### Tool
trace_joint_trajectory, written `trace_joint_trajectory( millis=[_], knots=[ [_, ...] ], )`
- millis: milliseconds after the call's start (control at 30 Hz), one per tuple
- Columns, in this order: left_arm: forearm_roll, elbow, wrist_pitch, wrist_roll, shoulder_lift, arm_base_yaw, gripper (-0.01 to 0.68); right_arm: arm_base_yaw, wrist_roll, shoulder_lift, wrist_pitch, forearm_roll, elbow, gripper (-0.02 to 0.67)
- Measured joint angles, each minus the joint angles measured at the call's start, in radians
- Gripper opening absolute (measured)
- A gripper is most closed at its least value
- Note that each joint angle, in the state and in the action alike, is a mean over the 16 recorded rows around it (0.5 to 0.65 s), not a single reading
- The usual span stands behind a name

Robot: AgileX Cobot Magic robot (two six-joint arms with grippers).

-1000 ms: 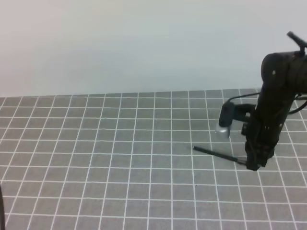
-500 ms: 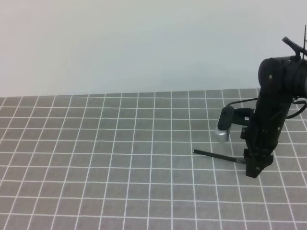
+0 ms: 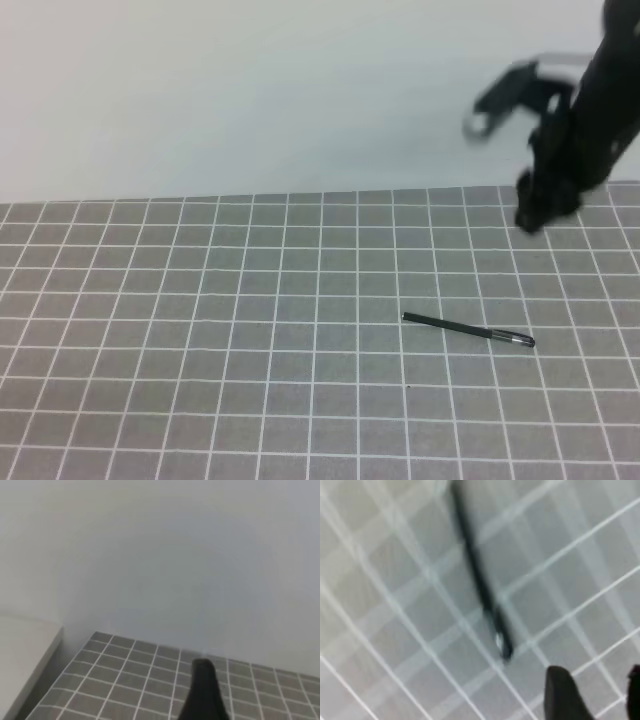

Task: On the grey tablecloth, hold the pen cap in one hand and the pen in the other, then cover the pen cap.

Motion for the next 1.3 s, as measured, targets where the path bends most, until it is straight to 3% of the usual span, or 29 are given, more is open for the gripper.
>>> trace_joint_trajectory(
  millis=[200,333,567,833,1300],
  knots=[
    [0.047,0.094,-0.019,0.012,-0.037,0.000,0.468,0.000,0.134,-0.131,0.008,0.146,-0.077,0.055],
    [-0.033,0.130,-0.013,0.132,-0.047,0.000,0.468,0.000,0.157,-0.203,0.007,0.243,-0.094,0.004],
    [-0.427,0.164,0.015,0.599,-0.062,0.000,0.468,-0.002,0.198,-0.274,0.002,0.278,-0.095,0.001],
    [-0.842,0.188,0.070,1.015,-0.070,0.000,0.468,-0.010,0.228,-0.307,-0.091,0.147,-0.084,0.001],
    [-0.862,0.202,0.099,0.973,-0.070,0.000,0.468,-0.015,0.222,-0.487,-0.442,-0.005,0.029,0.001]
  ],
)
